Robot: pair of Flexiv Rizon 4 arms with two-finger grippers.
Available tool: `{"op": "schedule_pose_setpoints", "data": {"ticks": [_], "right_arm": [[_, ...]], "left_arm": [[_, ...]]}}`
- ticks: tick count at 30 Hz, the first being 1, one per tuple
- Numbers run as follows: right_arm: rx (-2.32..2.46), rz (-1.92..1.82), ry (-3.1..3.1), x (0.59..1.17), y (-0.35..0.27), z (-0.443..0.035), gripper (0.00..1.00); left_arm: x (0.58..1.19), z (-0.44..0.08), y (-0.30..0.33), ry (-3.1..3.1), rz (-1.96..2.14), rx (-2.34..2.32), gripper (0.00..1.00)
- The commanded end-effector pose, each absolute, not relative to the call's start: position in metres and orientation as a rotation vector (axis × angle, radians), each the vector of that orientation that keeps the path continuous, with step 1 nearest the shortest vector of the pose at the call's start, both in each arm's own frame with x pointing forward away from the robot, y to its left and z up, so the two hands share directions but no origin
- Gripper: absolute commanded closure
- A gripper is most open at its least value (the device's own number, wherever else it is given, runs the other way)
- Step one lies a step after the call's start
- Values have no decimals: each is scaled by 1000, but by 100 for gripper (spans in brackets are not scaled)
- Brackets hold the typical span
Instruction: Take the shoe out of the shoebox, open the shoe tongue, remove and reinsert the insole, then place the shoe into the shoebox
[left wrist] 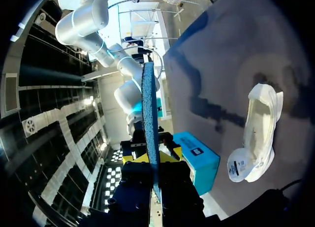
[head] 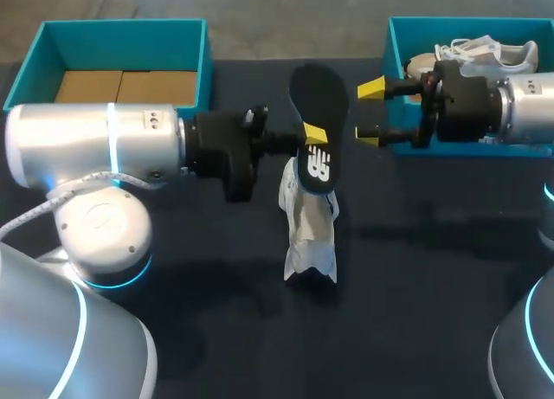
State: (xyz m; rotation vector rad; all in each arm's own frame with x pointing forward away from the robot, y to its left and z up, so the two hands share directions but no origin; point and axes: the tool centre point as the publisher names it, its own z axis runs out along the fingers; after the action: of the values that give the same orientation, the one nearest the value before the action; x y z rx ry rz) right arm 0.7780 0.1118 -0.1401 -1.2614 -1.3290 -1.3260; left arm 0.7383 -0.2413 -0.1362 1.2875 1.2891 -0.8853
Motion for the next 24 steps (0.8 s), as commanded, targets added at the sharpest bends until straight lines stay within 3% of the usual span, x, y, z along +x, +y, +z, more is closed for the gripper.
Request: {"op": "schedule_pose_setpoints", "data": {"ticks": [1, 3, 6, 14, 21, 24], "right_arm": [[-1246, -1314, -1335, 782, 120, -139, 22], [-1238, -1310, -1338, 782, 123, -139, 24], [-1229, -1307, -1339, 781, 126, -138, 44], [-1229, -1311, -1328, 782, 128, -139, 60], [-1232, -1312, -1320, 785, 129, -141, 62], [-1235, -1317, -1311, 787, 129, -142, 76]], "left_arm": [[745, -144, -264, 1278, -894, 1272, 100], [745, -145, -269, 1274, -896, 1265, 100], [744, -146, -275, 1264, -903, 1267, 100], [743, -145, -279, 1253, -910, 1250, 100], [741, -147, -274, 1256, -906, 1239, 100], [741, -147, -272, 1256, -906, 1237, 100]]}}
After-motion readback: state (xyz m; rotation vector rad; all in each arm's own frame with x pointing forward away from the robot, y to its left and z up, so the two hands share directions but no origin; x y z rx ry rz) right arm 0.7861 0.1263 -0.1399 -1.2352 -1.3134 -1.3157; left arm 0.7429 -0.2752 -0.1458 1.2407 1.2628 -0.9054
